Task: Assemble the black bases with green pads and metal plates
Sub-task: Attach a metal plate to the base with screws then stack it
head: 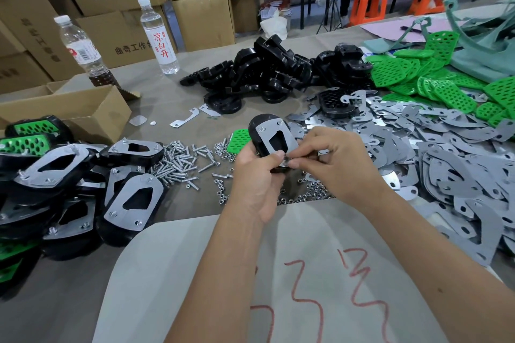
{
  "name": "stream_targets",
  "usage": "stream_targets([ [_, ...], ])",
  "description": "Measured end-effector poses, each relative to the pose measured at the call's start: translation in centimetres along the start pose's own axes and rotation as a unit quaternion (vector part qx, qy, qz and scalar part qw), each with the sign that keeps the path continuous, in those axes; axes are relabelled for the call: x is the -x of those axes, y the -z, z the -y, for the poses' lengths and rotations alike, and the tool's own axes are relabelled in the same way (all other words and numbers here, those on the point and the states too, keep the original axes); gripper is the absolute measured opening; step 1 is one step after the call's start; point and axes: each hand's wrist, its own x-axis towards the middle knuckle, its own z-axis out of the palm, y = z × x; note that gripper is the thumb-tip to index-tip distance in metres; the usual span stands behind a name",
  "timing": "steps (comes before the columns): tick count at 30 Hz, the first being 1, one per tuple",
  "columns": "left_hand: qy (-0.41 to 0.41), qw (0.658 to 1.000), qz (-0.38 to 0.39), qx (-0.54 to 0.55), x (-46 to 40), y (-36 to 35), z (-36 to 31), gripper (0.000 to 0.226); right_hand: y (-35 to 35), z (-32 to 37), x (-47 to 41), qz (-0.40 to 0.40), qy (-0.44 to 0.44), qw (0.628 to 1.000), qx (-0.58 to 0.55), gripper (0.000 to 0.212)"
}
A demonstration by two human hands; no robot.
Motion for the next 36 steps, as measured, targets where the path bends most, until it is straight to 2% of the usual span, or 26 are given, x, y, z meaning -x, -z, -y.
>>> stream_targets([
  [7, 0.042, 0.997, 0.028, 0.057, 0.2, 0.3, -0.5, 0.033, 0.4, 0.3, 0.0, 0.019, -0.018, 0.999, -0.047, 0.014],
  [14, 0.042, 0.995, 0.009, 0.093, 0.3, -0.5, 0.0, 0.037, -0.3, 0.6, 0.1, -0.069, 0.007, 0.997, -0.019, 0.021],
  [19, 0.03, 0.993, -0.024, 0.115, -0.1, -0.2, -0.3, 0.035, -0.5, 0.2, 0.0, 0.002, -0.02, 1.0, -0.02, 0.028],
  [23, 0.034, 0.992, -0.037, 0.116, -0.3, 0.1, -0.3, 0.032, -0.6, 0.1, 0.2, -0.025, -0.028, 0.997, -0.068, 0.015],
  [26, 0.032, 0.991, -0.047, 0.119, -0.5, 0.4, -0.5, 0.028, -0.4, 0.0, 0.1, -0.05, -0.013, 0.997, -0.066, 0.014],
  [29, 0.036, 0.993, -0.065, 0.097, -0.5, 0.5, -0.5, 0.028, -0.8, 0.3, 0.3, 0.017, -0.024, 0.999, -0.033, 0.041],
  [30, 0.034, 0.993, -0.068, 0.093, -0.5, 0.6, -0.6, 0.03, -0.9, 0.2, 0.3, 0.017, -0.022, 0.999, -0.018, 0.032],
  [31, 0.03, 0.992, -0.07, 0.096, -0.6, 0.7, -0.7, 0.032, -0.9, 0.6, 0.4, 0.012, -0.026, 0.999, -0.025, 0.011],
  [32, 0.025, 0.991, -0.074, 0.106, -0.8, 0.9, -0.8, 0.034, -0.7, 0.4, 0.4, -0.018, -0.025, 0.999, -0.028, 0.02],
  [33, 0.021, 0.99, -0.08, 0.118, -1.0, 1.1, -1.0, 0.036, -0.5, 0.2, 0.4, -0.046, -0.015, 0.998, -0.031, 0.041],
  [34, 0.018, 0.988, -0.087, 0.13, -1.2, 1.4, -1.2, 0.038, -0.2, -0.2, 0.4, -0.061, -0.004, 0.998, -0.027, 0.049],
  [35, 0.017, 0.986, -0.09, 0.138, -1.4, 1.6, -1.4, 0.038, -0.1, -0.2, 0.5, -0.069, 0.006, 0.997, -0.034, 0.046],
  [36, 0.016, 0.986, -0.088, 0.139, -1.4, 1.6, -1.4, 0.038, -0.2, 0.2, 0.5, -0.056, 0.006, 0.998, -0.033, 0.035],
])
